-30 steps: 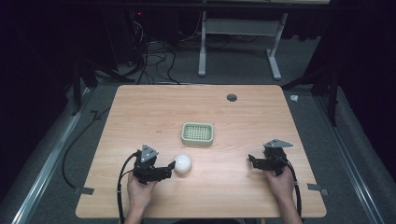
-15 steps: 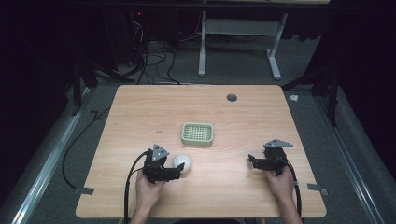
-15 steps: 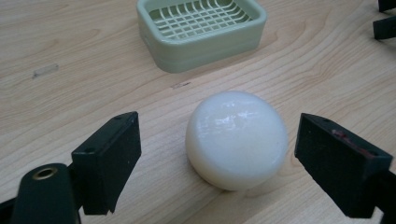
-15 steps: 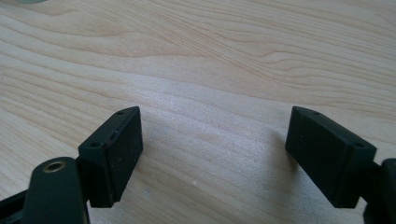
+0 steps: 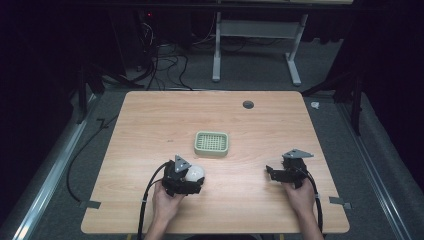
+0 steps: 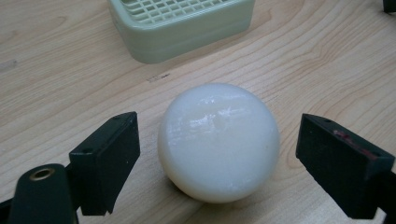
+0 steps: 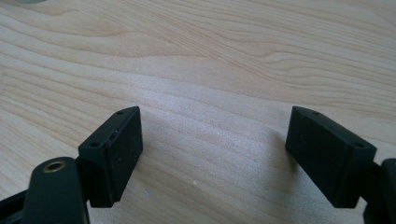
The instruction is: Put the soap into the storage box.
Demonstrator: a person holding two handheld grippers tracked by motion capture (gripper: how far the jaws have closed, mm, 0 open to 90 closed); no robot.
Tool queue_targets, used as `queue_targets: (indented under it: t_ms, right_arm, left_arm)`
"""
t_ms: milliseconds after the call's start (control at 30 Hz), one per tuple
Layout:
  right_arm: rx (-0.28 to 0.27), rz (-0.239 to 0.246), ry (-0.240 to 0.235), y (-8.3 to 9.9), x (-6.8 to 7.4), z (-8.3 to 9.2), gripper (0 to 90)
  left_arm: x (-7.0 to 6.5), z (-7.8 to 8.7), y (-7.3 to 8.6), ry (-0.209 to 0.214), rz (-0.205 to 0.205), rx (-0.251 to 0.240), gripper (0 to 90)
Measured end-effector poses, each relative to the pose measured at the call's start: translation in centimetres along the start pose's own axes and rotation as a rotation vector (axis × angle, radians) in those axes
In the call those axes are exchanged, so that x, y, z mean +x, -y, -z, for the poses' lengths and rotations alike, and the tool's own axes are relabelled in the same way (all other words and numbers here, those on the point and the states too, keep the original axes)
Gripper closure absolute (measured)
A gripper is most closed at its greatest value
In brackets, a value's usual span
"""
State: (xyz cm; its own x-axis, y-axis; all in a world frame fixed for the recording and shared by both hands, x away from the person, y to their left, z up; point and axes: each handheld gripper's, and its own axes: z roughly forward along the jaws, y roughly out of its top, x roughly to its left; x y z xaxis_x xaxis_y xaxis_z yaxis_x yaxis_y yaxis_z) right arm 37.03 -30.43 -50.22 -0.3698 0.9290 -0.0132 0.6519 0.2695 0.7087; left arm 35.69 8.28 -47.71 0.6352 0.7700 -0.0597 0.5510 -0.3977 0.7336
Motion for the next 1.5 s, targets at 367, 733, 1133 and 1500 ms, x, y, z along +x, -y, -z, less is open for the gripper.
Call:
queue_targets:
  t_ms: [367, 733, 1133, 1500]
  right_arm:
    - [0.0, 0.0, -0.001, 0.0, 0.0, 0.0, 19.7]
    - [0.0, 0.0, -0.001, 0.0, 0.0, 0.0, 19.7]
    - [0.0, 0.0, -0.001, 0.0, 0.0, 0.0, 19.7]
    - [0.0, -0.001, -0.001, 0.0, 0.0, 0.0, 19.7]
  left_arm:
    - [-0.5, -1.3, -0.1, -0.019, -0.017, 0.024, 14.3]
    - [-0.6, -2.3, -0.1, -0.026, -0.016, 0.045, 14.8]
    - [-0.5, -3.3, 0.0, -0.068, -0.021, 0.08, 16.0]
    - [-0.5, -3.2, 0.2, -0.05, -0.025, 0.054, 23.4]
